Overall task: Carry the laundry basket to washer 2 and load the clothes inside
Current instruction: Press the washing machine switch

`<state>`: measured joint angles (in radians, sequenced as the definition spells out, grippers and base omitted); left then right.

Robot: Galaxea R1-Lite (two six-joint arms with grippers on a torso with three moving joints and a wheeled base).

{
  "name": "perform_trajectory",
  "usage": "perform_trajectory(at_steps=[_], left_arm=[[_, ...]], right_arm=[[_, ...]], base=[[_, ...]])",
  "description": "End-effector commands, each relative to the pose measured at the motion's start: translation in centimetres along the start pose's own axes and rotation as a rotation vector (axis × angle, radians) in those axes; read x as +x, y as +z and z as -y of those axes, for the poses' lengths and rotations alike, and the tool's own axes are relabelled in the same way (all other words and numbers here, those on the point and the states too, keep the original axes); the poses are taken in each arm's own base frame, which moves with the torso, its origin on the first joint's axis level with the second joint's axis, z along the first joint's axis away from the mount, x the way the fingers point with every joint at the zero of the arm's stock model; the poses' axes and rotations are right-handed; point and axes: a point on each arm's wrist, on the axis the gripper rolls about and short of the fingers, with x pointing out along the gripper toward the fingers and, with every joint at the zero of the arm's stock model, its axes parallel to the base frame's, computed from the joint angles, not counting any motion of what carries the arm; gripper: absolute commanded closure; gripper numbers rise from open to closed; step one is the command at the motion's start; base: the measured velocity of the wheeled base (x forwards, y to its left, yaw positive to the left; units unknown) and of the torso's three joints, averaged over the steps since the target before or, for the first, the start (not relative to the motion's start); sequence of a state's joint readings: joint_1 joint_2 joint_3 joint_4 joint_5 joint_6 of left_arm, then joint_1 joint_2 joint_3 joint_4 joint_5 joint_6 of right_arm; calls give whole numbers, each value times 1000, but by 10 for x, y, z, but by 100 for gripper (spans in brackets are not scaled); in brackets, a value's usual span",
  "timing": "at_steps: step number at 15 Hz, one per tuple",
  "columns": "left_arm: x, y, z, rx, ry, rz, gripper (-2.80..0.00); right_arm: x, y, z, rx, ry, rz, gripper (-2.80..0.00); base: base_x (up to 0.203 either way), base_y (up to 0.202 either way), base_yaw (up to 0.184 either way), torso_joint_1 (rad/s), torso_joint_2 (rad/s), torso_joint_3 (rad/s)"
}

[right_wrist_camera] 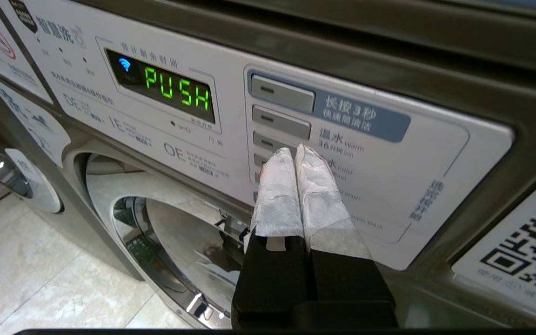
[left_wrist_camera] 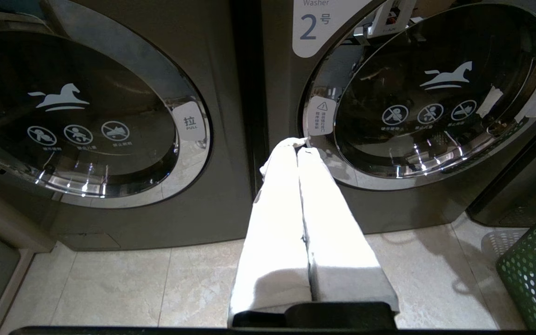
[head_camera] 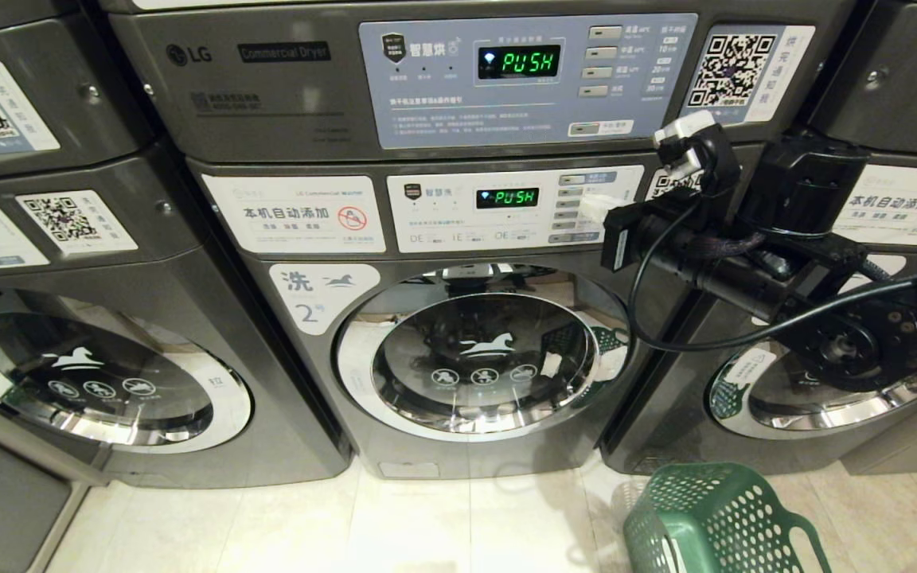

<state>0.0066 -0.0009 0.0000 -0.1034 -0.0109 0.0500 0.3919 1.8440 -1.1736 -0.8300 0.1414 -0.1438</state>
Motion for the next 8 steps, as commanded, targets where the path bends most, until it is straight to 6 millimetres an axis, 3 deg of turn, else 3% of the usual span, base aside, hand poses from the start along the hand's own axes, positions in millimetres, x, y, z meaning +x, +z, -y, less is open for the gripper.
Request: perform_trajectory(at_steps=[1,8], left_arm=[[2,-11,1,0,-2,-40,0],[2,-11,1,0,-2,-40,0]], right_arm=[[6,-1,1,-2,-1,10,0],[18,-15,-1,0,1,-16,0]], base=[[0,0,0,0,0,0],[0,0,0,0,0,0]])
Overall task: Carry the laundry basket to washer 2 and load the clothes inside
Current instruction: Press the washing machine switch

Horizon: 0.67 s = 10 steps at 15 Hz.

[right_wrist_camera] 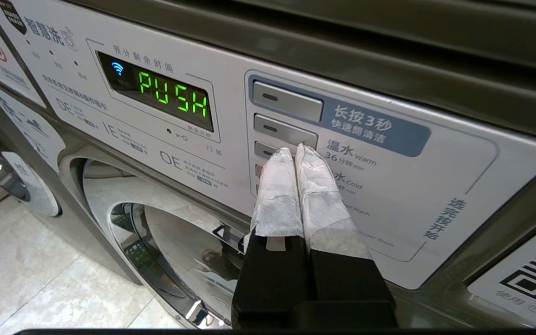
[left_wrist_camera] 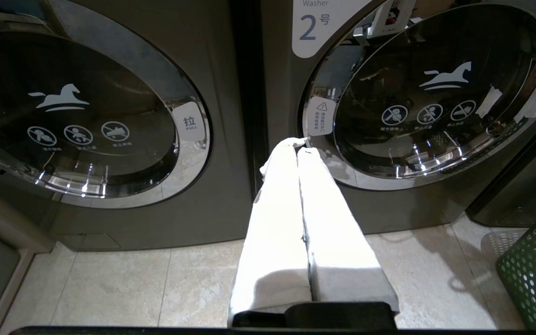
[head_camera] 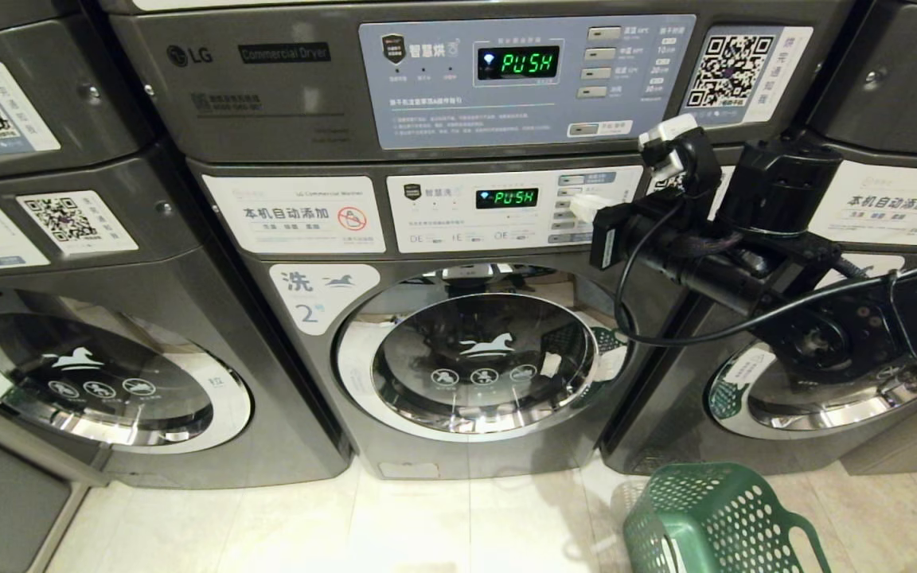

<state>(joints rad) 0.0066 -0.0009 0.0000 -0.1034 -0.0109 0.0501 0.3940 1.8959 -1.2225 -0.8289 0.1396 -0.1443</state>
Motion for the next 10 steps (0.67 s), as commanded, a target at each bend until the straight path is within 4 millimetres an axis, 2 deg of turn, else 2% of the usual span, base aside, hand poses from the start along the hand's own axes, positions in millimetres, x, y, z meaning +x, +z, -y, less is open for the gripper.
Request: perform_trajectory(at_steps=[1,6,8,10], left_arm=[[2,-11,1,0,-1,-40,0],[2,-11,1,0,-2,-40,0],[2,-11,1,0,-1,-40,0],[2,-11,1,0,-1,-40,0]], right_arm=[[6,-11,-1,-2,0,-16,0],[5,-13,-1,-10,-15,18,0],[-11,1,-4,-9,-3,32,0],[-32,3,-13,1,22,4,0]], base=[[0,0,0,0,0,0],[0,0,0,0,0,0],[0,0,0,0,0,0],[0,0,0,0,0,0]])
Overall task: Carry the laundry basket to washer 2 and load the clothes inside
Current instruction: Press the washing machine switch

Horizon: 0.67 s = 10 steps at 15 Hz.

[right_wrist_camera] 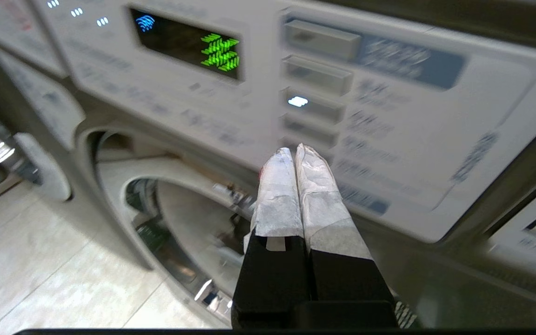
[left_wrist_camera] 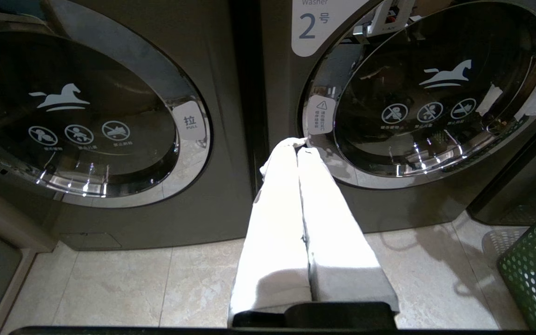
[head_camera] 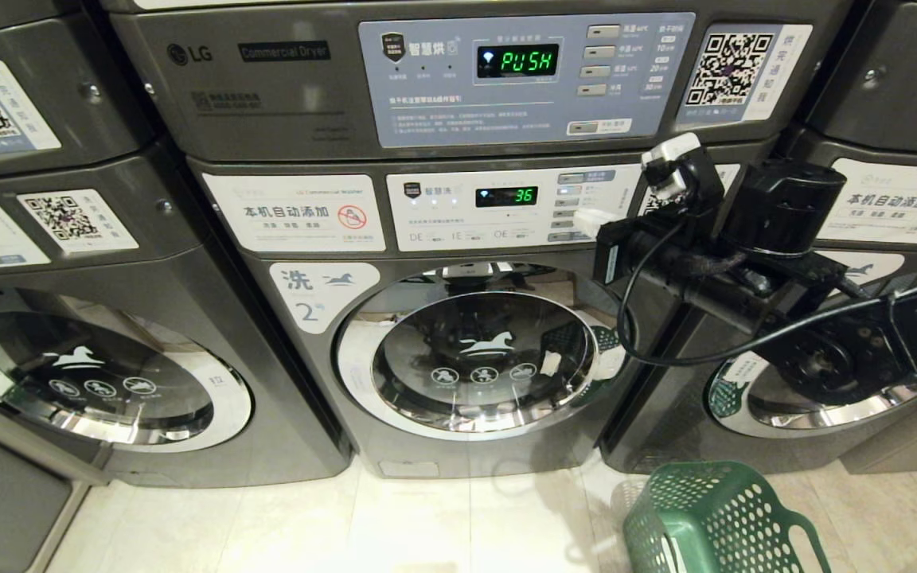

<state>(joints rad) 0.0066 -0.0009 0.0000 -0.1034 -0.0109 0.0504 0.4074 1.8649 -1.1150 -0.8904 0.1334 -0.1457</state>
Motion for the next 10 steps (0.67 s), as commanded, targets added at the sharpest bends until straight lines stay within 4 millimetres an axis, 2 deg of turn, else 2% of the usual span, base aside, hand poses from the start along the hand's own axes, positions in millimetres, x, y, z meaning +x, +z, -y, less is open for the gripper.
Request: perform_trajectory(at_steps=[1,6,10], left_arm=[[2,-11,1,0,-1,-40,0],[2,-11,1,0,-1,-40,0],[2,-11,1,0,-1,-40,0]], right_arm=[[-26,9,-8,3,22,-3,0],[-42,-28,-16,18,41,-131,0],[-29,-54,-18,7,11,-82,0]], base=[[0,0,0,0,0,0],[0,0,0,0,0,0],[0,0,0,0,0,0]])
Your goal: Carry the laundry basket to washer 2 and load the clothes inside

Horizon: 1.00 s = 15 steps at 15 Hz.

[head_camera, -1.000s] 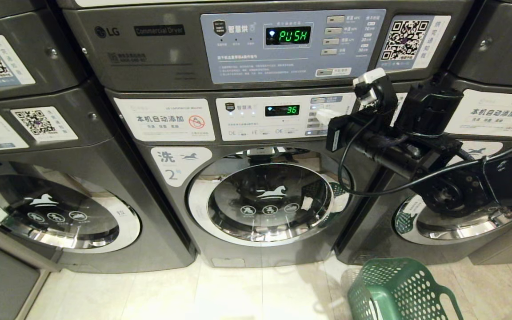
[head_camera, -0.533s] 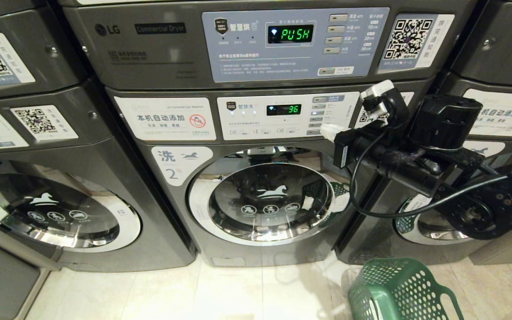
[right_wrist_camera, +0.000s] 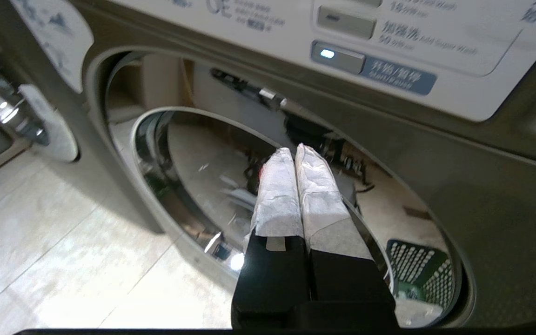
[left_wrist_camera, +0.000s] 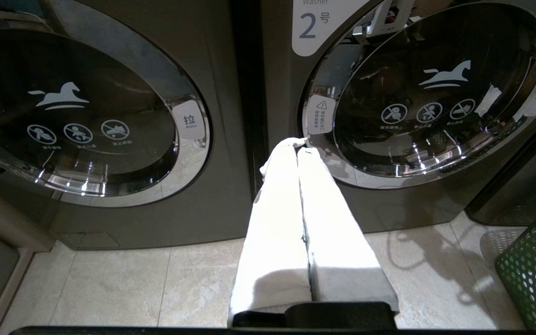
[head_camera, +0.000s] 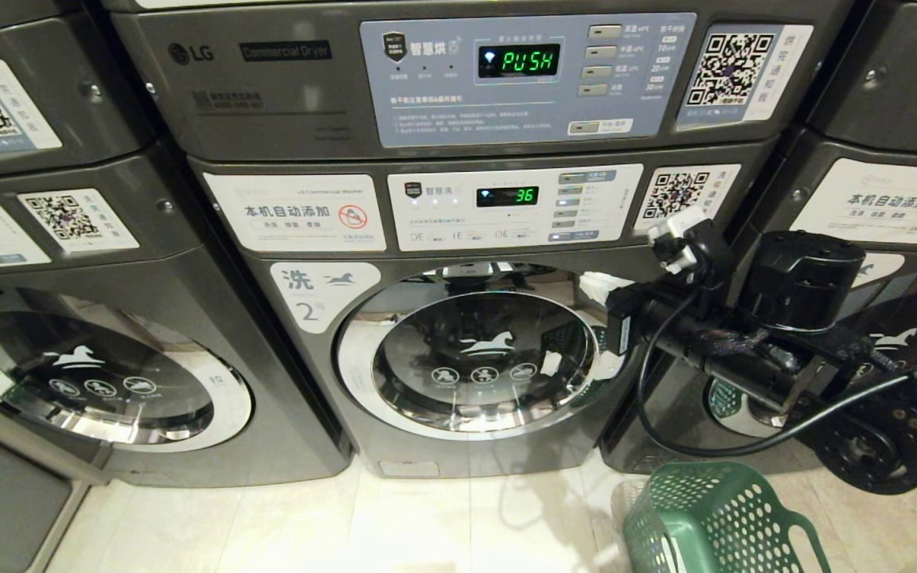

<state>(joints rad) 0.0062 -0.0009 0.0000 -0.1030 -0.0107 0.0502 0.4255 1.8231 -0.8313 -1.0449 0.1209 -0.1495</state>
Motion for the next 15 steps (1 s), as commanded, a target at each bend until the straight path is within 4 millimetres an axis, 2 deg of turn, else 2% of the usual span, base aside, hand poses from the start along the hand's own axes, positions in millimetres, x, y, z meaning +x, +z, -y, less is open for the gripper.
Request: perform_trajectory(at_steps=[1,5,15], left_arm=[[2,-11,1,0,-1,-40,0],[2,-11,1,0,-2,-39,0],[2,-11,1,0,-1,-40,0]], right_arm=[[14,-16,0,-10,-28,39,0],[24,-18,2,-49,-49,82,0],[46,-5,6,-66,-63,171,0]], base=[[0,0,0,0,0,0],[0,0,0,0,0,0],[0,0,0,0,0,0]])
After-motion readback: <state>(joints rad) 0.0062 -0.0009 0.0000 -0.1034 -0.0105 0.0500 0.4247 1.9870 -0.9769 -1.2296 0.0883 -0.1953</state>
